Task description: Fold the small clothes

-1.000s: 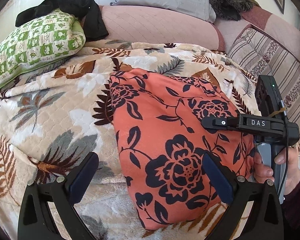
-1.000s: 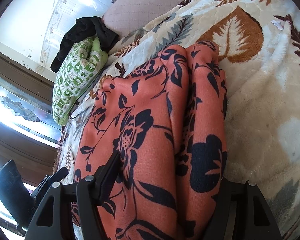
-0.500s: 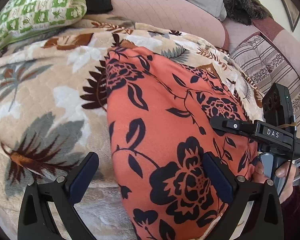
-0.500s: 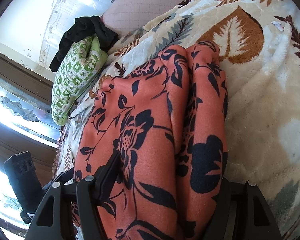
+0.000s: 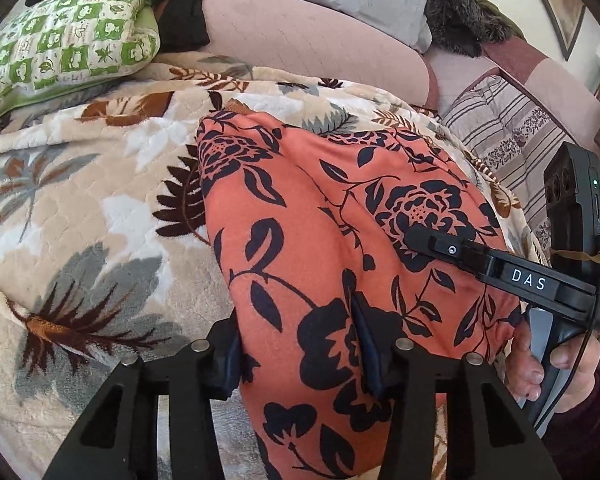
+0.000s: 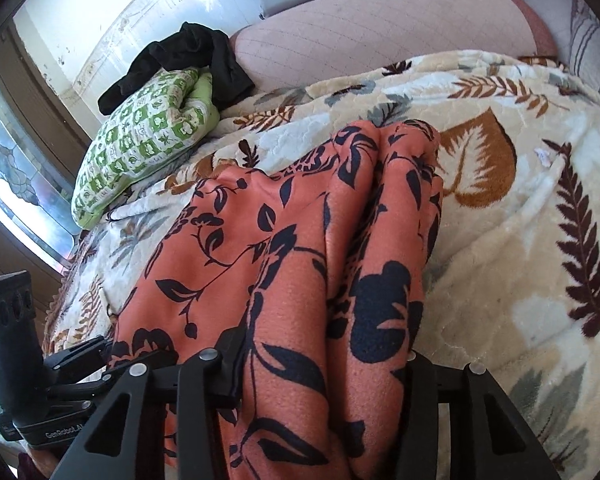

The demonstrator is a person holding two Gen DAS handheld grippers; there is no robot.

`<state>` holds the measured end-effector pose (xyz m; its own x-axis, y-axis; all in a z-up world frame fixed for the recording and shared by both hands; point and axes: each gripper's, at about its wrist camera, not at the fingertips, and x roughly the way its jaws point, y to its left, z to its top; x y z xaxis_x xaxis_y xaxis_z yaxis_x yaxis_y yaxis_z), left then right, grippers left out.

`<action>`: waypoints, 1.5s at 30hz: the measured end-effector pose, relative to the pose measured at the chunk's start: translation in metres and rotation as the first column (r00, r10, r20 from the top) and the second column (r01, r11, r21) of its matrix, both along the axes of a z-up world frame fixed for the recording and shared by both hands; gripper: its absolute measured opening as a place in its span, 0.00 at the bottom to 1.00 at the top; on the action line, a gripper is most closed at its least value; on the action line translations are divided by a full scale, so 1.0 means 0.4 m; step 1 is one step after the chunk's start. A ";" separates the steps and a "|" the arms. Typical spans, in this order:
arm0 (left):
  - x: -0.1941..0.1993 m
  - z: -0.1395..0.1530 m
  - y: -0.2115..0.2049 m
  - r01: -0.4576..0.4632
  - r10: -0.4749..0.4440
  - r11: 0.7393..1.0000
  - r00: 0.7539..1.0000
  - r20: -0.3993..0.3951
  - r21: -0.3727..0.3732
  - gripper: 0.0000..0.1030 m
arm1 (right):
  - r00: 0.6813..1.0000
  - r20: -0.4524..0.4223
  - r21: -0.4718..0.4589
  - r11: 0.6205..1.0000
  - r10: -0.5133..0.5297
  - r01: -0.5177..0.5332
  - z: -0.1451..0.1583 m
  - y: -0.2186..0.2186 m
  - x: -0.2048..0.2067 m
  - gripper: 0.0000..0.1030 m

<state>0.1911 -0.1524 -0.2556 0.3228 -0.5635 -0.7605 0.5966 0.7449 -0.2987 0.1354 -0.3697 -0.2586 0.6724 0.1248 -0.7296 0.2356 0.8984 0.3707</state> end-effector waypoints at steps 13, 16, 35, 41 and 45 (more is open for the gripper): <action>-0.010 0.121 0.163 -0.109 0.115 0.993 0.985 0.125 -0.054 0.48 | 0.985 0.162 0.019 0.998 0.056 -0.060 0.114 0.137 0.019 0.45; -0.016 0.122 0.202 -0.121 0.125 0.992 0.983 0.133 -0.042 0.48 | 0.984 0.157 0.027 0.996 0.079 -0.084 0.117 0.175 0.026 0.45; -0.043 -0.005 0.288 -0.171 0.171 0.980 0.985 0.018 0.105 0.59 | 0.993 -0.049 0.143 0.985 0.106 -0.098 -0.052 0.251 0.046 0.49; -0.085 0.020 0.286 -0.218 0.193 0.957 0.971 0.141 0.192 0.75 | 0.995 -0.081 0.111 0.992 0.066 -0.057 -0.030 0.248 0.016 0.63; -0.119 0.062 0.290 -0.275 0.221 0.933 0.947 0.232 0.231 0.77 | 0.999 -0.051 0.021 1.000 -0.001 0.002 0.017 0.247 -0.057 0.67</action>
